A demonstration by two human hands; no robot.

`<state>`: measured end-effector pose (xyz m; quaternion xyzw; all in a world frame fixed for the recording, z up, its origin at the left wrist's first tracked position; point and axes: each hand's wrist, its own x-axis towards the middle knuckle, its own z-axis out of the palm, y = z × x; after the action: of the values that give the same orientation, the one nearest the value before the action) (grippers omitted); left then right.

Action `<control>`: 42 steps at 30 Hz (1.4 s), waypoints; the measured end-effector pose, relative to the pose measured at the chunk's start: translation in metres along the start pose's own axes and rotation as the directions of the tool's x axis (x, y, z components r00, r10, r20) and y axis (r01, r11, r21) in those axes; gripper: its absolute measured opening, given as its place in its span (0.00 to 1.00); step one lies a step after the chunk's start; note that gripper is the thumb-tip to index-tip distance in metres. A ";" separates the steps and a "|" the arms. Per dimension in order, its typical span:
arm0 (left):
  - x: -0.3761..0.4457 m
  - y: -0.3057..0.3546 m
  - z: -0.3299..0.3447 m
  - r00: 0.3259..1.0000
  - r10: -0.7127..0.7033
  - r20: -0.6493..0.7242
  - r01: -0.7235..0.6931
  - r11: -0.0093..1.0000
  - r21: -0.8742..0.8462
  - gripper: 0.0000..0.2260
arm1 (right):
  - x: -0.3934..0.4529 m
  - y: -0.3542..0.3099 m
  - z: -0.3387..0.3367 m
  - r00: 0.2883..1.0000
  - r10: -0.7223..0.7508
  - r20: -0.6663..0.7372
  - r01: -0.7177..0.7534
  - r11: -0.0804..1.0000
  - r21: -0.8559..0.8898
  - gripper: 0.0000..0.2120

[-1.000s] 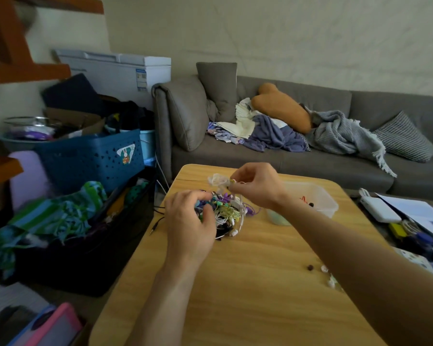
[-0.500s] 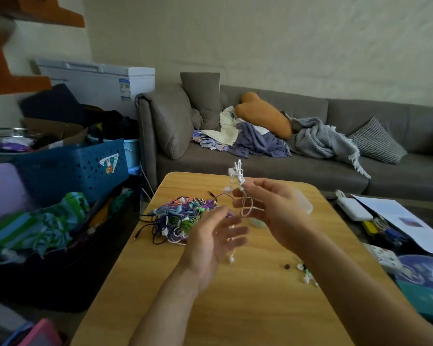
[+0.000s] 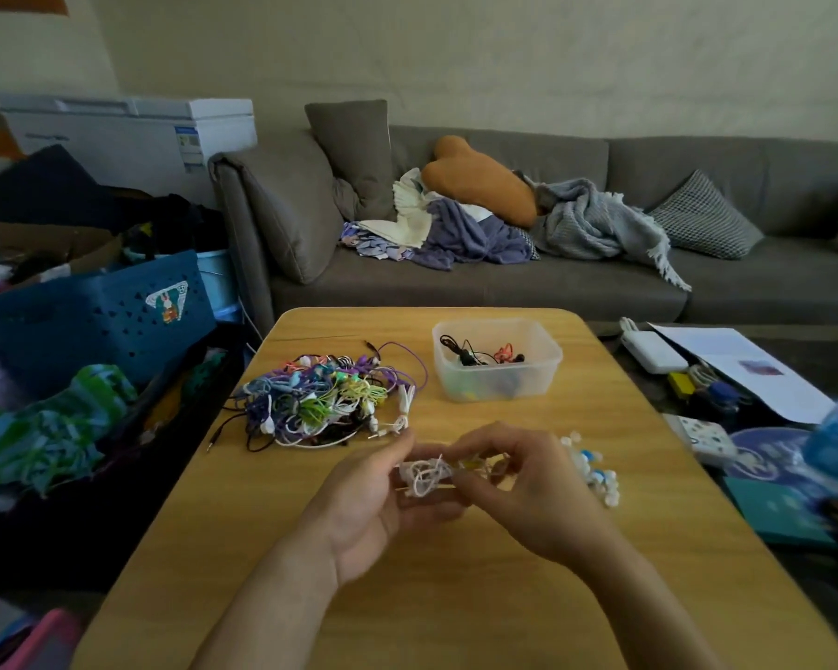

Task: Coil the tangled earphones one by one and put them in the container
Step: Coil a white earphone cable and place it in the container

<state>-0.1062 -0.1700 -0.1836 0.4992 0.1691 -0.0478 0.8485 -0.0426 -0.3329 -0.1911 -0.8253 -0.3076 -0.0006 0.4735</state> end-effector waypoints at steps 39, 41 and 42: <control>-0.002 -0.025 -0.001 0.795 0.607 -0.009 -0.478 0.634 0.607 0.03 | -0.004 0.016 -0.008 0.965 0.092 0.246 -0.189 0.894 0.406 0.12; -0.002 -0.026 0.000 0.794 0.607 -0.024 -0.479 0.650 0.590 0.03 | -0.004 0.017 -0.007 0.969 0.102 0.223 -0.191 0.883 0.429 0.13; -0.003 -0.025 0.000 0.795 0.606 -0.036 -0.479 0.663 0.576 0.03 | -0.004 0.017 -0.007 0.973 0.101 0.208 -0.188 0.870 0.456 0.14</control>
<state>-0.1151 -0.1829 -0.2037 0.7461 0.0859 0.2199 0.6225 -0.0351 -0.3462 -0.2018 -0.7023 -0.2764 0.1836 0.6298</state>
